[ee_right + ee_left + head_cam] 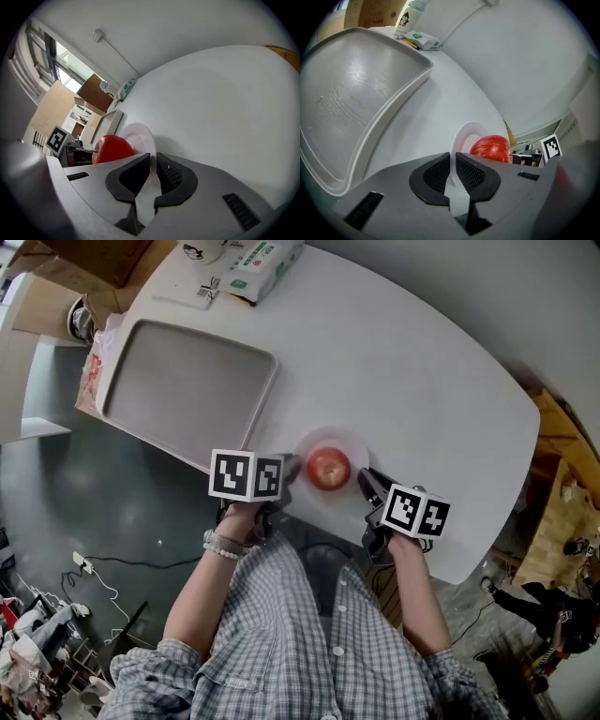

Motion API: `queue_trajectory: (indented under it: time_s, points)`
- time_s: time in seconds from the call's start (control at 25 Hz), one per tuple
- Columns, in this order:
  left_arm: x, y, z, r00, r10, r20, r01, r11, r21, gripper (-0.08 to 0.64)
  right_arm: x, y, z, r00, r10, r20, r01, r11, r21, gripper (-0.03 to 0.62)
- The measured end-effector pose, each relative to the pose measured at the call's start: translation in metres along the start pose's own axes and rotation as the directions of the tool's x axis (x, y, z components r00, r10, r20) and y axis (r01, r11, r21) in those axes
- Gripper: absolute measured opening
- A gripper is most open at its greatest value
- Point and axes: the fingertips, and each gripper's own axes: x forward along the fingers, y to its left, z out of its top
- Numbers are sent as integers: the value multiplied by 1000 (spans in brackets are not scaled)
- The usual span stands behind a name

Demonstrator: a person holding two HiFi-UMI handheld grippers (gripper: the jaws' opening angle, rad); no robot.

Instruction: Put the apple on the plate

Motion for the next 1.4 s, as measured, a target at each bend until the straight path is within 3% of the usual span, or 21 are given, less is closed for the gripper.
queue_trajectory:
  time_s: [0.48, 1.4]
  points:
    - [-15, -4, 9, 1000, 6, 16, -6, 1000, 2, 43, -5, 13, 9, 1000, 6, -24, -6, 1000, -10, 53]
    - [-73, 25, 34, 993, 24, 114, -13, 996, -90, 43, 12, 82, 37, 996, 65, -68, -72, 993, -99, 52]
